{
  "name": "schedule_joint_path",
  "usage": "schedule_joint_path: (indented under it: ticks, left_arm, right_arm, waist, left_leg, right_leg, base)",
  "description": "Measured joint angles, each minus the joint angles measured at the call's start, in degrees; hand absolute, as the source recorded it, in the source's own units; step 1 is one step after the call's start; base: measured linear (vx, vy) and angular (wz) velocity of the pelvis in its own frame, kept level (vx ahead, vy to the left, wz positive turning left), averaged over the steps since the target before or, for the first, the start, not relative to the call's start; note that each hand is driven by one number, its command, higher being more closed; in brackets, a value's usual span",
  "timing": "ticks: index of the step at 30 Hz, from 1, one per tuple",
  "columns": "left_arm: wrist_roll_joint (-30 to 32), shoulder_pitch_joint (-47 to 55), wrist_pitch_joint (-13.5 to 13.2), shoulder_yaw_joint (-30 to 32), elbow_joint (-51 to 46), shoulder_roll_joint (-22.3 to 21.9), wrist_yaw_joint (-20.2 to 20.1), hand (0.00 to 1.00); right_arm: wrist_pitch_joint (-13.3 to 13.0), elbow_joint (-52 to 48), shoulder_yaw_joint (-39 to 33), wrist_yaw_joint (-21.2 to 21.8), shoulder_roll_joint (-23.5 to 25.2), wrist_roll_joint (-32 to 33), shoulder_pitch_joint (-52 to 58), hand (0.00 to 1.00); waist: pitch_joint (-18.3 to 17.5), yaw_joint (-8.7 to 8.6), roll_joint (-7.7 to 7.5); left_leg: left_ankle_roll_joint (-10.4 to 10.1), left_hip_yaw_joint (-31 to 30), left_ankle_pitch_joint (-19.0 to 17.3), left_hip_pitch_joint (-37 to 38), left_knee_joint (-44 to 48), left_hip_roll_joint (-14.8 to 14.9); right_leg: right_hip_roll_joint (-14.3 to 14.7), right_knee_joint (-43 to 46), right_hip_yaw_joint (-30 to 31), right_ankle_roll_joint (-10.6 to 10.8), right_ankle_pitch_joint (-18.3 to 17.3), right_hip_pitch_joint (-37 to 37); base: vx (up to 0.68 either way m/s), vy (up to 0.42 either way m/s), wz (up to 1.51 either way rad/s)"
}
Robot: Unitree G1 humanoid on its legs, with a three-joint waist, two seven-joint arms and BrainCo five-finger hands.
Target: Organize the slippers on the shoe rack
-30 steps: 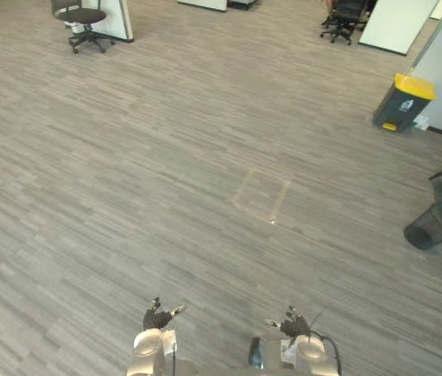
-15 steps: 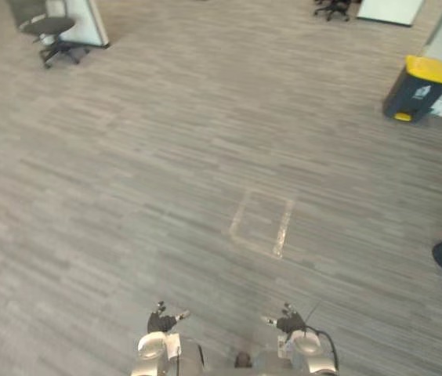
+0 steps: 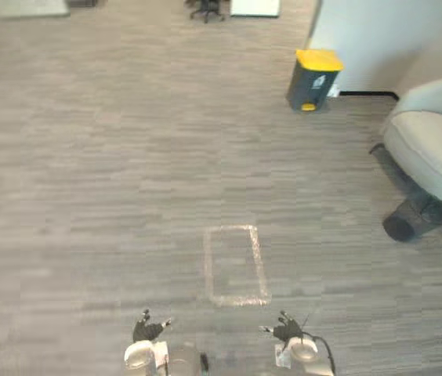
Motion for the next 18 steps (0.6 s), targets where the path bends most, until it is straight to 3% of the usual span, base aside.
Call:
schedule_joint_path:
  ticks: [3,4,6,7,10,12,13,14,16,18]
  left_arm:
    - [0.02,-1.17,0.14,-0.48,1.44,-0.76,-0.05,0.0]
    - [0.02,-1.37,0.1,-0.96,1.49,-1.24,-0.11,0.0]
    - [0.07,-1.25,0.06,-1.89,1.59,-1.32,-0.3,0.0]
    - [0.11,-1.01,0.12,-2.02,2.16,-1.43,-0.5,0.0]
    - [0.51,-1.01,0.09,-2.18,2.17,-1.83,-1.37,0.0]
    - [1.32,-0.92,0.16,-1.55,2.01,-2.27,-1.55,0.0]
    - [1.37,-0.74,0.13,-1.44,1.67,-2.15,-1.63,0.0]
    - [1.39,-0.07,0.09,-1.36,1.08,-1.87,-1.64,0.0]
    - [1.39,0.08,0.07,-0.91,-0.2,-1.76,-1.73,0.0]
    - [1.37,0.24,-0.14,-0.55,-2.07,-1.75,-1.8,0.0]
  right_arm:
    - [-0.16,-0.94,-1.5,-0.02,-0.46,-0.01,0.13,0.0]
    - [-0.46,-1.07,-3.52,-0.03,-0.44,-0.02,0.11,0.0]
    - [-0.46,-1.05,-4.79,-0.03,-0.46,-0.02,0.0,0.0]
    - [-0.5,-1.1,-5.3,-0.03,-0.43,-0.01,-0.03,0.0]
    - [-0.45,-0.79,-6.42,0.0,-0.27,-0.03,-0.49,0.0]
    - [-0.42,-0.97,-5.93,0.04,-0.75,0.02,-0.63,0.0]
    - [-0.32,-0.9,-4.61,0.02,-0.84,0.05,-0.54,0.0]
    - [-0.3,-0.79,-3.61,0.0,-0.92,0.12,-0.43,0.0]
    - [-0.28,0.28,-3.21,0.0,-0.54,0.13,-0.89,0.0]
    - [0.29,1.41,-2.63,-0.02,-0.48,0.23,-0.79,0.0]
  waist:
    - [0.23,-0.28,-0.46]
    - [0.25,-0.45,-0.5]
    - [0.18,-0.61,-0.63]
    - [-0.02,-1.31,-0.85]
    - [-0.21,-1.6,0.84]
    - [0.23,-2.69,1.96]
    - [0.3,-2.56,2.59]
    - [0.59,-2.09,2.73]
    - [0.8,-1.35,2.97]
    - [1.06,-0.13,2.01]
  left_leg:
    - [-0.27,2.11,-0.08,6.28,-5.25,-0.67]
    - [-1.02,1.97,-0.51,8.99,-7.4,-1.16]
    - [-2.19,1.34,-1.17,11.09,-9.19,-1.91]
    - [-2.88,-0.73,-1.58,12.47,-9.01,-1.91]
    - [-5.69,-3.04,0.51,11.69,-3.16,0.19]
    - [-5.52,-3.21,3.37,6.65,11.88,1.93]
    - [-5.59,-2.97,9.86,1.57,24.88,4.04]
    - [-4.44,-2.4,12.43,-2.48,34.19,6.17]
    - [-2.72,-1.57,8.69,-7.47,41.56,7.9]
    - [-3.11,-1.38,4.27,-12.24,38.16,8.17]
  right_leg:
    - [-0.16,-12.76,-11.27,-2.52,0.3,-3.91]
    - [0.07,-20.48,-14.26,-3.76,2.66,-5.14]
    - [0.71,-28.49,-14.76,-5.55,8.07,-5.96]
    - [1.05,-29.35,-14.44,-9.76,13.45,-5.19]
    - [1.32,-29.25,-16.85,-10.53,10.09,-2.2]
    - [2.51,-31.35,-16.79,-10.1,8.39,1.88]
    - [3.55,-34.24,-14.82,-10.44,7.92,5.4]
    - [4.84,-35.97,-12.52,-10.6,7.26,8.08]
    - [5.43,-37.32,-8.55,-11.11,5.68,11.69]
    - [4.33,-39.37,-3.49,-9.85,5.47,15.86]
  base:
    - [0.36,0.133,-0.15]
    - [0.39,0.111,0.01]
    - [0.47,0.04,0.27]
    - [0.65,-0.031,0.48]
    - [0.6,-0.112,0.34]
    - [0.47,-0.095,-0.11]
    - [0.48,0.004,-0.75]
    - [0.46,0.046,-1.02]
    - [0.43,0.1,-1.15]
    - [0.46,0.161,-1.28]
